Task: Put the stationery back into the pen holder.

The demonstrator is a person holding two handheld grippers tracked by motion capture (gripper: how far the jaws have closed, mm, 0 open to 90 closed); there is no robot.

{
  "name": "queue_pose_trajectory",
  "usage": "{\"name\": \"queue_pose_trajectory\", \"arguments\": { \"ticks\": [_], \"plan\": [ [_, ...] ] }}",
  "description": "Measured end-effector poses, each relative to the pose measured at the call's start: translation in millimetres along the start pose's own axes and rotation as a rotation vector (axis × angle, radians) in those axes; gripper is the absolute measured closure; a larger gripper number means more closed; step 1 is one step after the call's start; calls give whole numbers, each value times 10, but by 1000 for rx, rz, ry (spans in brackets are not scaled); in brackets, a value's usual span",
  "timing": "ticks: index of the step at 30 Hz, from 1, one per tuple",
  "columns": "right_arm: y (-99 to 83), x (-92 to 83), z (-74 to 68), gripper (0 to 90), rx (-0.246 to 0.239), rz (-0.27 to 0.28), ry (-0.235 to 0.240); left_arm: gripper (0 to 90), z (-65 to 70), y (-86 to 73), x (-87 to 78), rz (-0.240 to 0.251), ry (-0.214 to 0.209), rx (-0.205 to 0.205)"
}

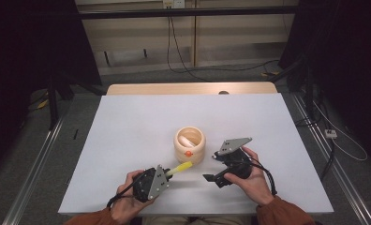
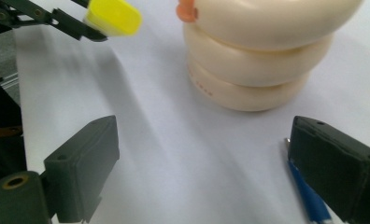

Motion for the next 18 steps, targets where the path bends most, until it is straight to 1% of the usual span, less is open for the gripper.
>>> {"name": "queue_pose_trajectory", "arguments": {
  "ticks": [2,3,7,13,14,16,17,18],
  "plan": [
    [-19,-23,16,84,-1,10,-14,774,-18,-5,-15,6,-14,-29],
    [-32,-33,27,84,-2,12,-19,774,-23,-6,-16,20,-20,-46],
    [-95,-68,94,76,25,8,-54,773,-51,-19,-39,29,-36,-81],
    [-156,-141,179,83,54,30,-114,773,-95,-25,-81,71,-66,-163],
    [-180,-156,205,86,59,30,-133,773,-99,-26,-84,81,-71,-184],
    [-217,-184,242,87,71,44,-165,773,-119,-33,-95,89,-75,-207],
    [-234,-200,258,87,78,55,-175,773,-133,-39,-101,90,-74,-215],
    [-250,-219,270,87,82,62,-184,773,-142,-41,-104,100,-77,-233]
  ]
}}
Point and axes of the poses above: each handheld gripper's, and its own axes: x roughly forward along the jaws, y roughly out of its top, z roughly to its right, the point moved 5 cm from there along x, roughly forward along the jaws, and after that the axes turned 7 degrees about x, right-handed, at the moved point
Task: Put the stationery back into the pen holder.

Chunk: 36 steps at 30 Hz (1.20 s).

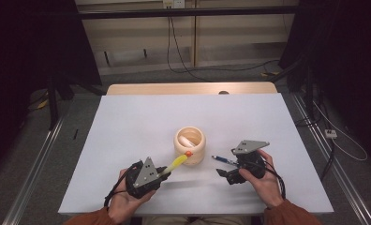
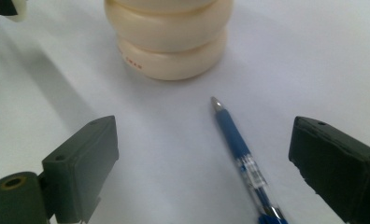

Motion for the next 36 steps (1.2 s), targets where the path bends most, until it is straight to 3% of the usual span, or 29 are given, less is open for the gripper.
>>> {"name": "queue_pose_trajectory", "arguments": {
  "ticks": [4,13,16,21,30,36],
  "plan": [
    [-35,-77,56,87,22,50,-19,773,-46,0,-31,21,-5,-50],
    [-126,-133,153,99,66,77,-63,773,-182,30,-81,79,-11,-173],
    [-159,-148,159,107,70,77,-52,773,-210,33,-99,91,-6,-180],
    [-209,-210,202,106,88,109,-73,773,-247,63,-138,128,-27,-229],
    [-341,-345,304,101,140,156,-105,773,-318,99,-211,161,-38,-278],
    [-415,-424,407,90,169,186,-149,773,-379,163,-258,175,-18,-289]
  ]
}}
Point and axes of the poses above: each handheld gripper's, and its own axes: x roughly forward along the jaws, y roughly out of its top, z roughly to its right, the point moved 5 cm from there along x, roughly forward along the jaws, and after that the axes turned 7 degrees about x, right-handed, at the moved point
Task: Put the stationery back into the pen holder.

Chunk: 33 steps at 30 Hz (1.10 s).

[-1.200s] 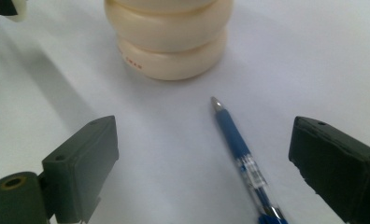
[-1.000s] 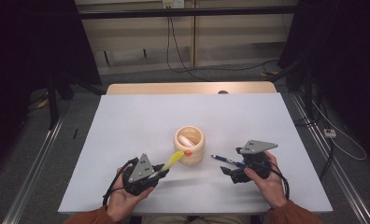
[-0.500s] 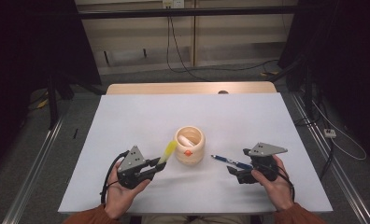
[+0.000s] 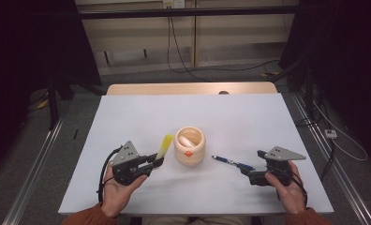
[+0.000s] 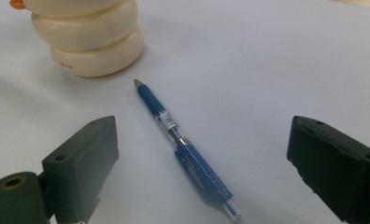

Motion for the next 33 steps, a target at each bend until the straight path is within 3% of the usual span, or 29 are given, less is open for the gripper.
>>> {"name": "queue_pose_trajectory", "arguments": {
  "ticks": [5,11,14,16,27,33],
  "plan": [
    [-61,-46,73,95,41,13,-6,772,-52,115,-11,27,19,-1],
    [-55,-28,53,86,21,34,-24,773,-96,248,42,58,21,3],
    [-70,-16,64,81,46,30,8,773,-118,307,76,75,2,-22],
    [-81,-13,81,79,45,26,1,773,-133,345,104,91,-18,-40],
    [-80,-2,53,77,33,26,8,773,-183,511,267,129,12,-14],
    [-85,-2,51,74,28,22,8,773,-182,574,381,137,12,-23]
  ]
}}
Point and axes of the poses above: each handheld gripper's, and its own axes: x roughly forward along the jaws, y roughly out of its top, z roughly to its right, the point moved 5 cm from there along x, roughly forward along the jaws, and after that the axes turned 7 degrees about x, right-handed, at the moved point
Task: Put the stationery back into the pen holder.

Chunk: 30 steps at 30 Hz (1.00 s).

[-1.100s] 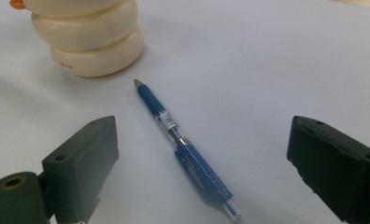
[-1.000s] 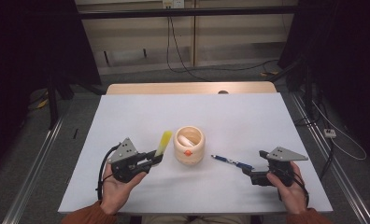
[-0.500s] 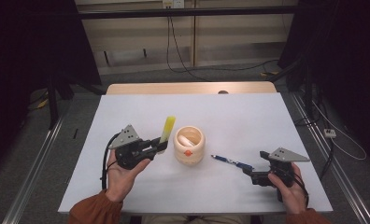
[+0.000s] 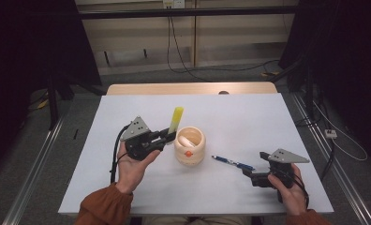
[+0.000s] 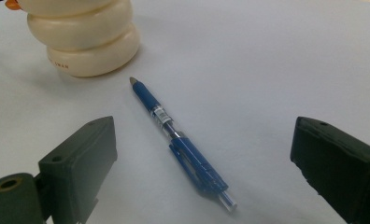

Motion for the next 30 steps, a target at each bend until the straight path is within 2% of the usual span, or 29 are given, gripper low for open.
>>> {"name": "queue_pose_trajectory", "arguments": {
  "ticks": [7,14,18,23,30],
  "plan": [
    [-1,4,4,67,-2,-2,-2,773,-4,55,102,14,14,3],
    [-2,8,1,67,0,-4,-5,772,56,128,248,30,-2,14],
    [-2,4,1,67,0,-2,-2,773,78,154,330,40,3,0],
    [-4,4,0,67,-2,-3,-1,772,143,136,451,21,-18,21],
    [-5,7,-1,67,-4,-5,3,772,74,71,576,-2,-10,8]
  ]
}}
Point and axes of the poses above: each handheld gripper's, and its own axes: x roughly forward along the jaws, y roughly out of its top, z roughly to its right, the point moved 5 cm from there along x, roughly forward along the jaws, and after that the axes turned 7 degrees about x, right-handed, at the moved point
